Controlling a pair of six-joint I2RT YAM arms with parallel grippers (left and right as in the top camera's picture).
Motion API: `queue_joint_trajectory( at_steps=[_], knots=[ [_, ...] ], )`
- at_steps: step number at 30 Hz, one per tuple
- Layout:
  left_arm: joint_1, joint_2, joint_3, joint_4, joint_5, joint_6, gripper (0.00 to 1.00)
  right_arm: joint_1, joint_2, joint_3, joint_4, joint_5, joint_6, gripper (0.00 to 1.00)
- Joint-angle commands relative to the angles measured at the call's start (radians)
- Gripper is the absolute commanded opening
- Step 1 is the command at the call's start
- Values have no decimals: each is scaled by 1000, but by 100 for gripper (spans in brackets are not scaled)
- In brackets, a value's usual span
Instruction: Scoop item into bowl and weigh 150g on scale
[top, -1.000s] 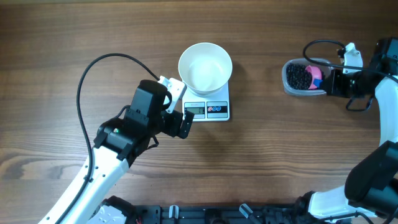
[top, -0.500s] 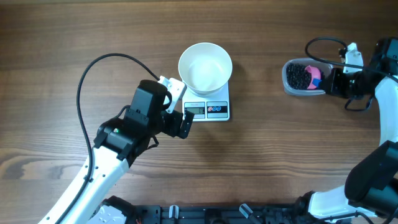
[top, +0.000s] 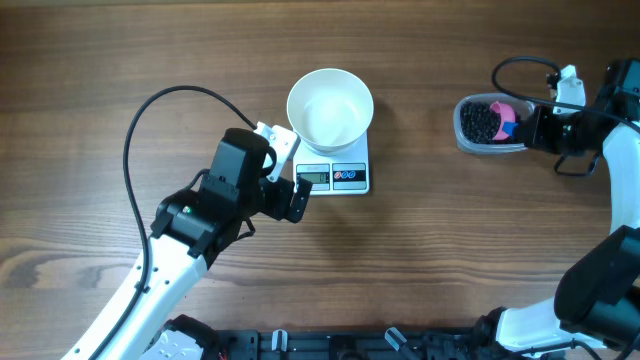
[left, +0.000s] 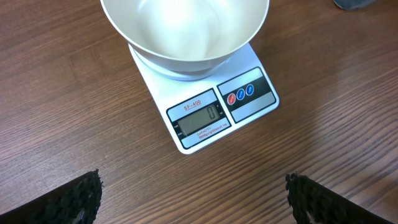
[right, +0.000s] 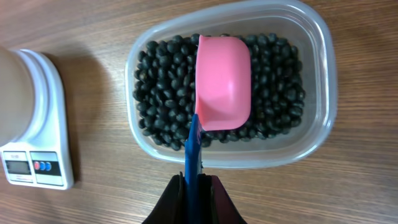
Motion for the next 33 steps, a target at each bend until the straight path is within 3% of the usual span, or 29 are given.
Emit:
queue_joint_trajectory(
  at_steps=[1, 33],
  knots=[
    [1, -10, 1, 0, 19, 20, 100, 0, 26, -6, -18, -106, 18, 4],
    [1, -10, 1, 0, 19, 20, 100, -3, 46, -64, -4, -159, 7, 4]
  ],
)
